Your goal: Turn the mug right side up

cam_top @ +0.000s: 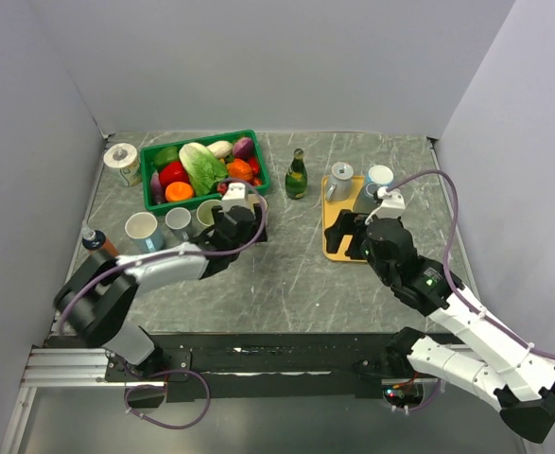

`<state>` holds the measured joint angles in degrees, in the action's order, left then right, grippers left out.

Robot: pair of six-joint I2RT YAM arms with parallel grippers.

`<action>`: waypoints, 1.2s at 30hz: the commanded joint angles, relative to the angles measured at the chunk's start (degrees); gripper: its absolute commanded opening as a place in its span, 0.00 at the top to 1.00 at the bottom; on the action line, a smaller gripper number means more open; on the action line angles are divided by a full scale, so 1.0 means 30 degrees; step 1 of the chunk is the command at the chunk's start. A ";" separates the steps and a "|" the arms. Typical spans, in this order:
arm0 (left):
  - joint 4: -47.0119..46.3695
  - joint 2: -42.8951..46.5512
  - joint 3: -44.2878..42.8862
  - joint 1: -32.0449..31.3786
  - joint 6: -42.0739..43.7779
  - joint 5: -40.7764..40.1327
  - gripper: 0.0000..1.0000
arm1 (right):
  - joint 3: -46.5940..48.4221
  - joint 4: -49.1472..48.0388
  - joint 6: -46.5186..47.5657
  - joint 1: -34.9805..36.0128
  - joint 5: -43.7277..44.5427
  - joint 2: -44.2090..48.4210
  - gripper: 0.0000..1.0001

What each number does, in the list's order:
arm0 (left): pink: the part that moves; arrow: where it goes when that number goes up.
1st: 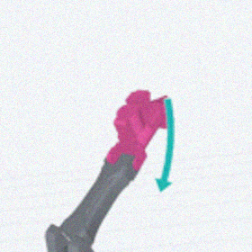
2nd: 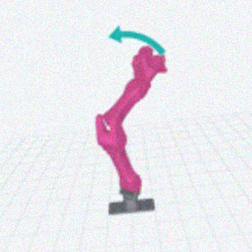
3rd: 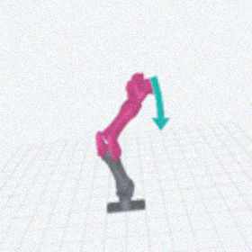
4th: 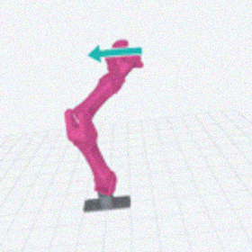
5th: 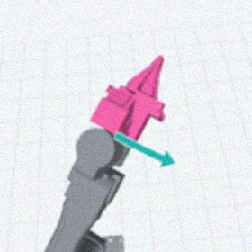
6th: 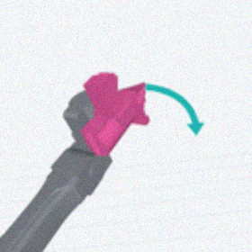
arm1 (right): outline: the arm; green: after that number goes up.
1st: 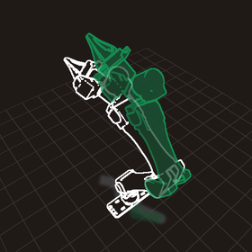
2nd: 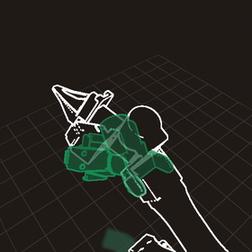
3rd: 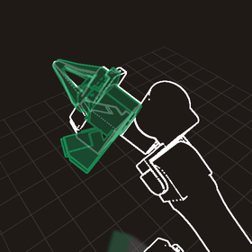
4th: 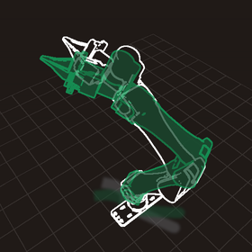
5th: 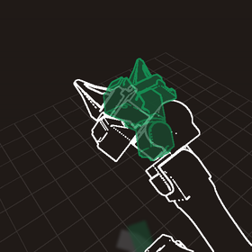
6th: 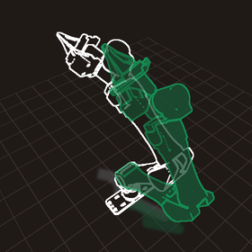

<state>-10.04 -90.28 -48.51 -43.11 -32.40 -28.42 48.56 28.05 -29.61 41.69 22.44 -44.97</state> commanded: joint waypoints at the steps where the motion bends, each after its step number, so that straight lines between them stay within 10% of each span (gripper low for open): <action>1: -0.1399 0.3370 0.1373 -0.0336 -0.0740 0.0626 0.14 | 0.1100 0.0756 -0.0533 -0.0420 0.1572 -0.0185 0.00; 15: 0.3287 1.1573 0.2986 -0.0424 -0.0130 0.1768 0.04 | 0.2711 0.1403 0.3332 -0.7889 -0.0186 -0.5368 0.00; 24: 0.5049 1.5326 0.3425 -0.0453 0.0956 0.2793 0.04 | 0.4615 0.0317 1.1730 -0.9354 -0.0534 -1.0640 0.01; 36: 0.5076 1.5854 0.3924 -0.0453 0.0284 0.1243 0.04 | 0.5841 -0.0307 1.6902 -1.2340 -0.9840 -1.4269 0.01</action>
<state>5.45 -44.01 -37.30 -44.29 -30.92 -22.83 61.12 27.46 15.66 7.29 7.27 -82.35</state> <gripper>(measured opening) 0.966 0.994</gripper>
